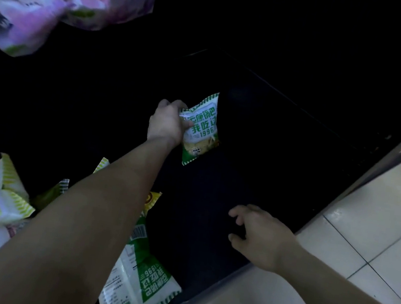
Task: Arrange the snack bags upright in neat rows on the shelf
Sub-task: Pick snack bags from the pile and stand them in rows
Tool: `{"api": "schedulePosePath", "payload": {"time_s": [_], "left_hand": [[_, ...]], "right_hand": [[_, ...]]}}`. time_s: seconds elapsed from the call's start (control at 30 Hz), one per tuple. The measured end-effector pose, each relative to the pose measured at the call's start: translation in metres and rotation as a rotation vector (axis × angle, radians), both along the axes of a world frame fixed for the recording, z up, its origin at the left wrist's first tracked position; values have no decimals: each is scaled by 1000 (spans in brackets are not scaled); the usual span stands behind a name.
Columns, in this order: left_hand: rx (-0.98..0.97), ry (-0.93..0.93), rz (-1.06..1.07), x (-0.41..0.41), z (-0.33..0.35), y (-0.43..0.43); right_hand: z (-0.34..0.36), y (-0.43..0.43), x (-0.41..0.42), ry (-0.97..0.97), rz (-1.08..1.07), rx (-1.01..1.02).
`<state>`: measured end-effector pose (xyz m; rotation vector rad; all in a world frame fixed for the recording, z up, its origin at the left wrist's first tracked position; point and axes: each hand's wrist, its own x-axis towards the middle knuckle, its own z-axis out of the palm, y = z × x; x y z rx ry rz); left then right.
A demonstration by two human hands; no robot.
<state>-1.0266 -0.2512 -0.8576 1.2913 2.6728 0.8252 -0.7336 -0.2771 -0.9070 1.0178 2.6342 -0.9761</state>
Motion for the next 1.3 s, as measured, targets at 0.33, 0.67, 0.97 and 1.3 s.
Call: {"api": "schedulePosePath", "payload": {"time_s": [0.33,0.67,0.97,1.3], "left_hand": [[43,-70,-7,1,5,-2],[-484,138,-373,20,49,-228],[-536,41,-353,40,17,-332],[-465,61,-368,26,8,-333]], "right_hand": [[-6,-4,-15,-21,26,22],[28,-72,-53,1,177,-14],[1,-160,-71,-98,359,-8],[-18,-157,-62,55,241,-16]]}}
